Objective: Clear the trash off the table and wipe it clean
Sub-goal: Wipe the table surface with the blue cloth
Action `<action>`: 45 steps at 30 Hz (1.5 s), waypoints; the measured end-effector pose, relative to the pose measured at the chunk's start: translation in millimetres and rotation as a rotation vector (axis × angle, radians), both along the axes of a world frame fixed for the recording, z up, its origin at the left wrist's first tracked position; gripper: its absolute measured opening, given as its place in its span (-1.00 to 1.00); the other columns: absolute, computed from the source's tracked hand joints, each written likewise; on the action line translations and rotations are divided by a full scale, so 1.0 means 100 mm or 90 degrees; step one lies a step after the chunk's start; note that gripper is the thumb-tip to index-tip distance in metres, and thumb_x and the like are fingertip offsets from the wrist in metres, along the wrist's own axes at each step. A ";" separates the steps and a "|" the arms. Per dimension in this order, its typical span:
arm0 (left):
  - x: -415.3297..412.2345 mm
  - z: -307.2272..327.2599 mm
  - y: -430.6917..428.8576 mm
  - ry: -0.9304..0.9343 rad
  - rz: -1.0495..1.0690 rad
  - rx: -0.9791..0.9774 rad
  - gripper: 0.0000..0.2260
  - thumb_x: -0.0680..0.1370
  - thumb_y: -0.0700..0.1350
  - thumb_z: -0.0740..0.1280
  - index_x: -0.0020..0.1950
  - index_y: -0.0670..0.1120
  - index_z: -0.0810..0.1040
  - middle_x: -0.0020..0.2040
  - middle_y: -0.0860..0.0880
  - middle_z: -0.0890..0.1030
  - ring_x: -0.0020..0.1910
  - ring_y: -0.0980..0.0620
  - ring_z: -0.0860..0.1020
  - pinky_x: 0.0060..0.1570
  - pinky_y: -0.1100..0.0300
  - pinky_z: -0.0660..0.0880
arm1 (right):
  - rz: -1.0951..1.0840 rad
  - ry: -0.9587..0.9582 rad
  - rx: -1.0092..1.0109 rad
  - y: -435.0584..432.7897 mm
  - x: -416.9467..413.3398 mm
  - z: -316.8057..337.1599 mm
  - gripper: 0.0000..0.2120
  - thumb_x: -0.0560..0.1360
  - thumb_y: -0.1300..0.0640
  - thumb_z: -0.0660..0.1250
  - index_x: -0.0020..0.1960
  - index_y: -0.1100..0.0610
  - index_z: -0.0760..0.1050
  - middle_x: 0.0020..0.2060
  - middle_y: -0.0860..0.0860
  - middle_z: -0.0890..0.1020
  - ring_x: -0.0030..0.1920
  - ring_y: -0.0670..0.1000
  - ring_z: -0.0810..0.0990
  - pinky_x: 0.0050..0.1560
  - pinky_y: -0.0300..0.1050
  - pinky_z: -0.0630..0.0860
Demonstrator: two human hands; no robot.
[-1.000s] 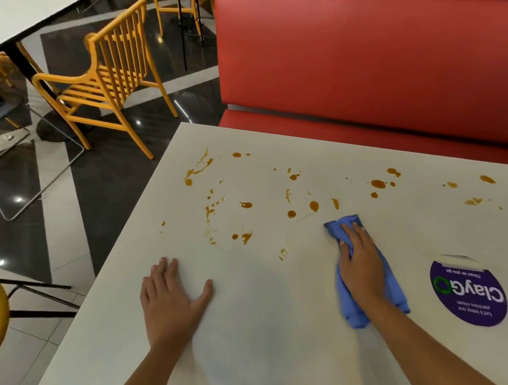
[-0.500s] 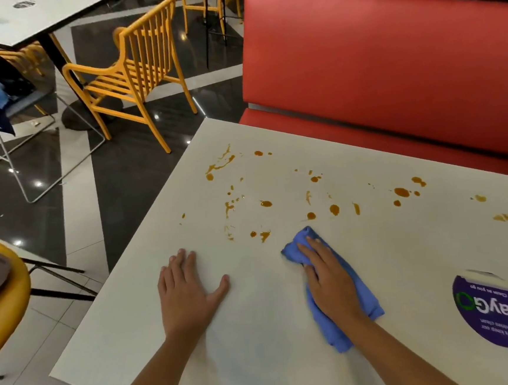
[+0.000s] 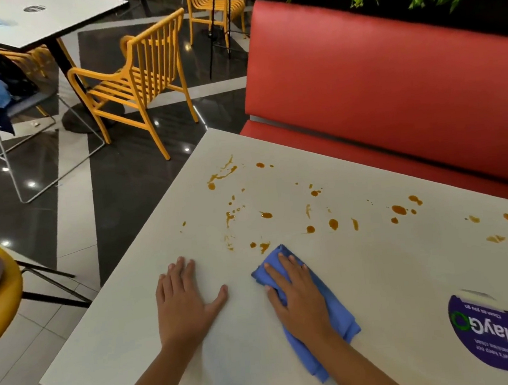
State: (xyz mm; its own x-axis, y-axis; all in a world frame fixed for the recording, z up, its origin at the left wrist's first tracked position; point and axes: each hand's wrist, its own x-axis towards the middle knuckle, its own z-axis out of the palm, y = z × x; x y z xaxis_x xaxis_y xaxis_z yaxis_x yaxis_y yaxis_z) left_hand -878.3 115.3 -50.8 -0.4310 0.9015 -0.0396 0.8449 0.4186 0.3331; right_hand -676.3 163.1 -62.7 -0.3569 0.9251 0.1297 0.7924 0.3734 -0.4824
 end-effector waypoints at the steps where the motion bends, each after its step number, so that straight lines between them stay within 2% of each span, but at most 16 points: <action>1: 0.00 0.00 0.00 0.000 0.002 0.003 -0.10 0.32 0.46 -0.11 0.48 -0.10 0.21 0.51 -0.07 0.17 0.50 -0.08 0.07 0.46 0.06 -0.08 | 0.012 -0.004 -0.004 0.09 0.00 0.00 -0.59 0.60 -0.12 -0.01 0.34 -0.02 0.38 0.34 0.04 0.45 0.37 -0.01 0.24 0.37 -0.17 0.11; 4: 0.00 0.01 0.01 0.002 0.003 0.002 -0.10 0.32 0.46 -0.12 0.49 -0.09 0.19 0.51 -0.06 0.16 0.50 -0.07 0.06 0.45 0.08 -0.11 | 0.022 0.012 -0.012 0.34 0.09 0.01 -0.42 0.58 -0.24 -0.16 0.33 0.02 0.43 0.36 0.05 0.42 0.38 -0.06 0.19 0.39 -0.35 -0.09; 7: -0.01 0.02 0.01 0.013 -0.001 -0.012 -0.08 0.30 0.48 -0.17 0.50 -0.06 0.13 0.53 -0.03 0.09 0.51 -0.03 -0.01 0.44 0.12 -0.19 | -0.014 0.025 0.004 0.45 0.29 0.04 -0.33 0.54 -0.30 -0.20 0.33 0.06 0.42 0.38 0.04 0.37 0.42 -0.07 0.19 0.37 -0.44 -0.13; 9: 0.00 0.03 0.00 0.016 -0.001 -0.013 -0.08 0.30 0.48 -0.18 0.51 -0.05 0.11 0.53 -0.02 0.08 0.51 -0.02 -0.02 0.44 0.13 -0.21 | -0.045 0.011 -0.017 0.45 0.43 0.06 -0.44 0.56 -0.22 -0.09 0.38 0.04 0.36 0.42 -0.06 0.27 0.46 -0.04 0.17 0.37 -0.40 -0.07; 11: 0.00 0.03 0.00 0.011 -0.001 -0.011 -0.08 0.30 0.48 -0.18 0.51 -0.05 0.11 0.53 -0.02 0.07 0.52 -0.02 -0.03 0.43 0.13 -0.21 | -0.068 0.017 -0.031 0.38 0.57 0.03 -0.61 0.60 -0.02 0.05 0.40 0.03 0.32 0.39 -0.17 0.18 0.48 -0.02 0.14 0.36 -0.33 0.03; 13: 0.00 0.03 0.00 0.006 0.000 -0.009 -0.08 0.30 0.48 -0.18 0.51 -0.05 0.10 0.53 -0.02 0.06 0.52 -0.02 -0.04 0.44 0.12 -0.22 | -0.089 0.028 -0.026 0.24 0.65 0.03 -0.57 0.58 -0.08 0.03 0.38 0.03 0.34 0.36 -0.19 0.17 0.47 -0.03 0.16 0.33 -0.36 0.08; 15: 0.00 0.03 0.00 0.004 0.001 -0.010 -0.08 0.30 0.48 -0.19 0.51 -0.05 0.09 0.54 -0.01 0.05 0.52 -0.02 -0.05 0.44 0.12 -0.23 | -0.085 0.020 -0.012 0.08 0.68 0.00 -0.45 0.55 -0.21 -0.08 0.34 0.04 0.40 0.38 -0.12 0.25 0.43 -0.05 0.20 0.30 -0.38 0.11; 17: 0.00 0.03 0.00 0.006 0.000 -0.008 -0.08 0.30 0.48 -0.19 0.51 -0.05 0.08 0.54 -0.02 0.05 0.52 -0.02 -0.06 0.44 0.12 -0.23 | -0.057 0.000 0.014 -0.04 0.61 -0.01 -0.42 0.58 -0.20 -0.15 0.29 0.07 0.47 0.35 0.00 0.40 0.35 -0.03 0.25 0.29 -0.30 0.15; 20: 0.01 0.04 0.00 0.006 -0.001 -0.005 -0.08 0.30 0.48 -0.19 0.51 -0.05 0.08 0.54 -0.02 0.05 0.52 -0.02 -0.05 0.42 0.14 -0.24 | -0.024 0.023 -0.001 -0.14 0.36 0.00 -0.59 0.59 -0.07 -0.01 0.27 0.06 0.46 0.29 0.08 0.49 0.32 0.00 0.30 0.29 -0.29 0.19; 24: 0.00 0.03 0.00 0.012 0.002 0.001 -0.09 0.31 0.47 -0.15 0.50 -0.06 0.14 0.53 -0.03 0.10 0.51 -0.03 0.00 0.45 0.11 -0.16 | 0.040 0.030 -0.009 -0.02 -0.03 0.04 -0.59 0.61 -0.03 -0.02 0.20 0.05 0.53 0.24 0.07 0.54 0.30 0.03 0.40 0.28 -0.19 0.25; 27: -0.01 0.00 0.00 0.009 0.000 0.006 -0.11 0.32 0.46 -0.11 0.49 -0.06 0.17 0.52 -0.03 0.13 0.51 -0.03 0.03 0.45 0.12 -0.14 | 0.044 0.046 -0.026 0.20 -0.20 0.04 -0.63 0.55 0.01 0.06 0.23 0.04 0.52 0.30 0.03 0.49 0.34 0.06 0.42 0.28 -0.23 0.28; 29: 0.00 -0.01 0.00 0.012 0.003 0.013 -0.12 0.33 0.46 -0.09 0.48 -0.06 0.19 0.51 -0.03 0.15 0.51 -0.03 0.05 0.45 0.11 -0.12 | 0.060 0.058 -0.050 0.37 -0.22 0.07 -0.66 0.59 0.06 0.11 0.31 0.04 0.45 0.38 0.01 0.39 0.43 0.03 0.28 0.36 -0.21 0.24; 31: 0.01 -0.01 -0.01 0.019 0.007 0.024 -0.13 0.33 0.45 -0.07 0.48 -0.07 0.21 0.51 -0.03 0.17 0.50 -0.03 0.08 0.46 0.11 -0.10 | 0.090 0.051 -0.069 0.54 -0.18 0.10 -0.66 0.61 0.14 0.14 0.37 0.04 0.37 0.43 -0.02 0.30 0.47 -0.01 0.16 0.41 -0.25 0.08; 33: 0.01 -0.01 -0.02 0.016 0.011 0.020 -0.12 0.32 0.46 -0.07 0.48 -0.07 0.21 0.51 -0.02 0.16 0.50 -0.02 0.08 0.46 0.13 -0.11 | 0.098 0.054 -0.083 0.66 -0.08 0.12 -0.65 0.61 0.17 0.14 0.39 0.06 0.34 0.44 -0.02 0.27 0.48 -0.02 0.13 0.45 -0.23 -0.02; 40: 0.02 0.01 0.00 0.025 0.013 0.018 -0.13 0.33 0.45 -0.04 0.46 -0.08 0.23 0.50 -0.02 0.18 0.49 -0.02 0.08 0.47 0.12 -0.09 | 0.028 0.058 -0.077 0.72 0.26 0.07 -0.65 0.59 0.21 0.15 0.37 0.09 0.36 0.43 -0.03 0.28 0.48 -0.01 0.13 0.39 -0.26 0.11; 45: 0.01 0.00 0.00 0.024 0.003 0.006 -0.12 0.33 0.46 -0.09 0.48 -0.07 0.18 0.52 -0.02 0.13 0.51 -0.02 0.04 0.46 0.12 -0.13 | -0.005 0.044 -0.039 0.36 0.23 -0.01 -0.67 0.58 0.20 0.17 0.33 0.08 0.42 0.41 -0.01 0.33 0.46 0.04 0.20 0.30 -0.46 0.04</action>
